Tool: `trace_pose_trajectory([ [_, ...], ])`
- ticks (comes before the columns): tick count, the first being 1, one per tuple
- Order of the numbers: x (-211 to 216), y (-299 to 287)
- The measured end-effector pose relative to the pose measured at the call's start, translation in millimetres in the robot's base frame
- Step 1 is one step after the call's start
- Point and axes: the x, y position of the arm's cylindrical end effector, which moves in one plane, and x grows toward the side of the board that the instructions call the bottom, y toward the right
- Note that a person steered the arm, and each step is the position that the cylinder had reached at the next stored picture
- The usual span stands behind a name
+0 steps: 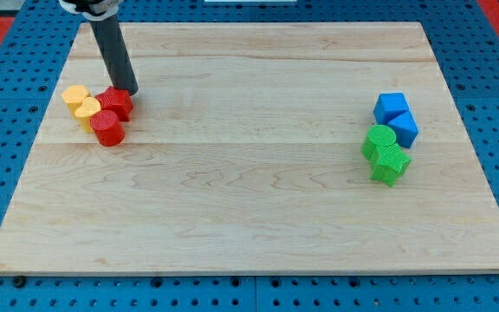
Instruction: Place the blue triangle on top of the yellow hexagon
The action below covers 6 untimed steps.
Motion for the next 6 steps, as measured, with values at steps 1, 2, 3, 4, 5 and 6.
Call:
trace_pose_trajectory([
  [1, -5.2, 39.4],
  [2, -9.2, 92.5],
  [3, -10.0, 145.8],
  [4, -10.1, 197.5],
  [5, -10.0, 252.7],
  [6, -10.0, 307.6],
])
